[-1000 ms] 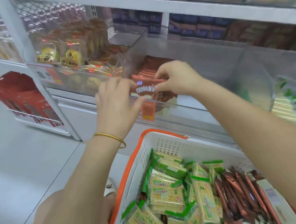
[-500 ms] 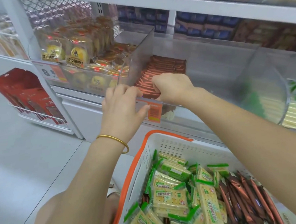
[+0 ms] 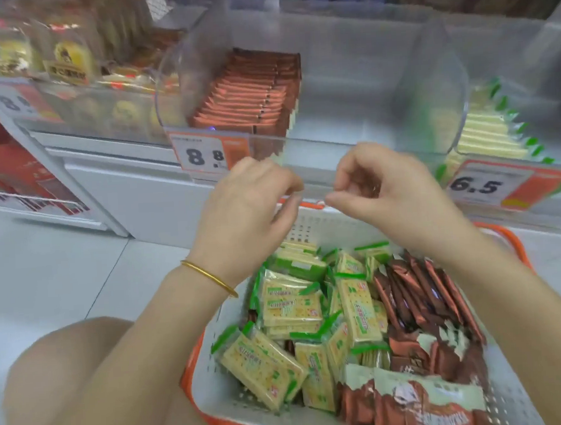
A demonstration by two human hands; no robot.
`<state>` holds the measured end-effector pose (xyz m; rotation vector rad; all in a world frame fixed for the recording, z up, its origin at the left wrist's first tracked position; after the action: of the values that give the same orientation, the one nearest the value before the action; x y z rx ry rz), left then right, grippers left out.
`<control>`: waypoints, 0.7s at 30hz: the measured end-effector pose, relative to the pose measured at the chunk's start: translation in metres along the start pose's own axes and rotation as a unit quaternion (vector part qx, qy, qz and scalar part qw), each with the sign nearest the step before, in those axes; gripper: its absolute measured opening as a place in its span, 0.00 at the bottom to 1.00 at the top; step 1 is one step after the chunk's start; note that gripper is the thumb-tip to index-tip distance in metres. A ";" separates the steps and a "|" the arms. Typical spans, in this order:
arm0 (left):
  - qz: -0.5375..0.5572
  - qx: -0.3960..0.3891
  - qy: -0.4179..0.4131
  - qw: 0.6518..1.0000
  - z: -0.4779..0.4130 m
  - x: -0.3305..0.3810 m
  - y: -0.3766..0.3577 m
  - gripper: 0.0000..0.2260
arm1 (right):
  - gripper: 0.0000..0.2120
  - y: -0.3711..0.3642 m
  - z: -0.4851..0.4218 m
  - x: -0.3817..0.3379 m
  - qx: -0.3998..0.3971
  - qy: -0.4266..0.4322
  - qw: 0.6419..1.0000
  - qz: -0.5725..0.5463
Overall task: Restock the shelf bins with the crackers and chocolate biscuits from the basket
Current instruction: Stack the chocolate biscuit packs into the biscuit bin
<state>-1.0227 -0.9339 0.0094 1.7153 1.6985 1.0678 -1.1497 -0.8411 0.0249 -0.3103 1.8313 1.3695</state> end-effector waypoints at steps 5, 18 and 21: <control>0.044 -0.264 -0.051 0.962 0.031 0.039 -0.070 0.10 | 0.04 -0.069 0.075 0.122 -0.244 -0.141 0.951 0.125; 0.075 -0.344 -0.024 0.936 0.045 0.054 -0.107 0.11 | 0.17 -0.090 0.134 0.169 -0.434 -0.132 0.831 0.322; 0.076 -0.341 -0.030 0.937 0.045 0.055 -0.110 0.11 | 0.19 -0.088 0.131 0.171 -0.433 -0.145 0.852 0.256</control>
<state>-1.0563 -0.8615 -0.0938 1.4024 0.9828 1.4416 -1.1455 -0.7141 -0.1695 -0.0428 0.9637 2.4345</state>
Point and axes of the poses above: each hand's wrist, its own z-axis away from the middle knuckle, its own y-axis out of the back of the hand, x = y × z, the point moved 5 cm from there along -z, towards the middle knuckle, and after that the axes turned 11 degrees about -y, right-handed, at the moved point
